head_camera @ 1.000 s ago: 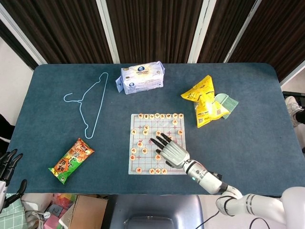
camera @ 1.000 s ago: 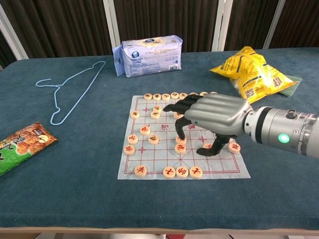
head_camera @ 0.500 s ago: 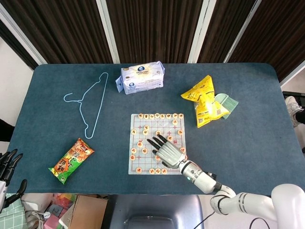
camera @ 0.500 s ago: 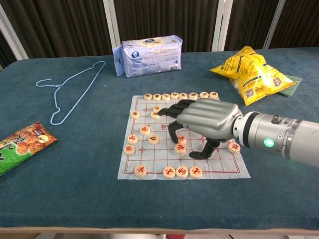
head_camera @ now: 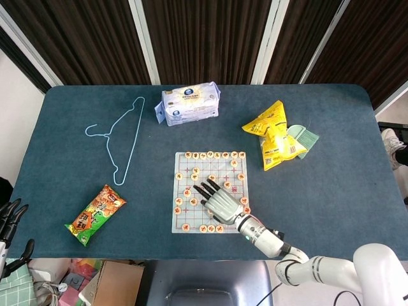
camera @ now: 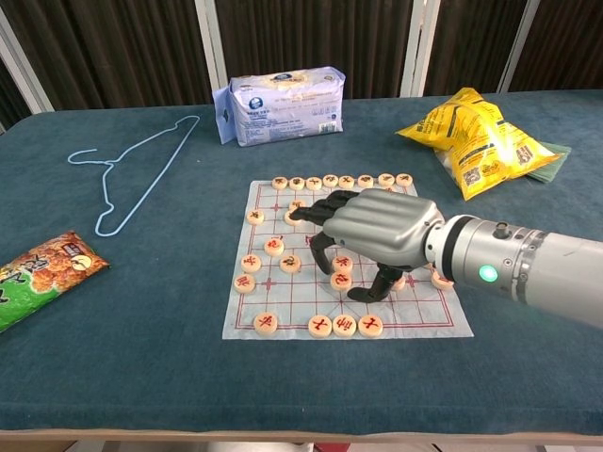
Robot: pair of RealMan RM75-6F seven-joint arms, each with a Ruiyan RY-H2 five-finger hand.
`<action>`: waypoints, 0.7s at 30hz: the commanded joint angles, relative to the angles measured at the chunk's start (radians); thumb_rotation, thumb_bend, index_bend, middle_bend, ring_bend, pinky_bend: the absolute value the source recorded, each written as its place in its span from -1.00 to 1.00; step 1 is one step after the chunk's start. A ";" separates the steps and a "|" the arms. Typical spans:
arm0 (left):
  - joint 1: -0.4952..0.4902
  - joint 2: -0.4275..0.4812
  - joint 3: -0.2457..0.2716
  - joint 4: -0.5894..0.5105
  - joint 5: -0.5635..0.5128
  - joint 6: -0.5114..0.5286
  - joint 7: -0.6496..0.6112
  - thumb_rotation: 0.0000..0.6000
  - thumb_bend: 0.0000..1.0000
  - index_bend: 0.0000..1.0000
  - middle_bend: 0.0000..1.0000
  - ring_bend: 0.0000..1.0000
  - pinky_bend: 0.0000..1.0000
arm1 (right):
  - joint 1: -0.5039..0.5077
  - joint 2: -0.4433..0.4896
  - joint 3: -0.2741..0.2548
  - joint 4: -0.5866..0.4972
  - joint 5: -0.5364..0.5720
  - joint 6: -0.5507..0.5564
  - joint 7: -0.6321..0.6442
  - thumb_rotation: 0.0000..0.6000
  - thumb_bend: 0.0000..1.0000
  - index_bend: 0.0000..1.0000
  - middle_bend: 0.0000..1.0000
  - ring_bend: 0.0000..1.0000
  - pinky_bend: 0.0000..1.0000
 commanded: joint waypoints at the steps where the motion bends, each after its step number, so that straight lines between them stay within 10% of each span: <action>1: 0.000 0.001 0.000 0.000 0.000 -0.001 -0.001 1.00 -0.12 -1.00 -1.00 -1.00 -0.89 | 0.003 -0.002 -0.003 0.001 0.008 0.002 -0.005 1.00 -0.11 0.10 -0.93 -1.00 -1.00; 21: 0.002 0.003 -0.001 0.001 0.000 0.006 -0.006 1.00 -0.13 -1.00 -1.00 -1.00 -0.89 | 0.019 -0.013 -0.015 -0.009 0.061 0.029 -0.058 1.00 -0.06 0.29 -0.85 -1.00 -1.00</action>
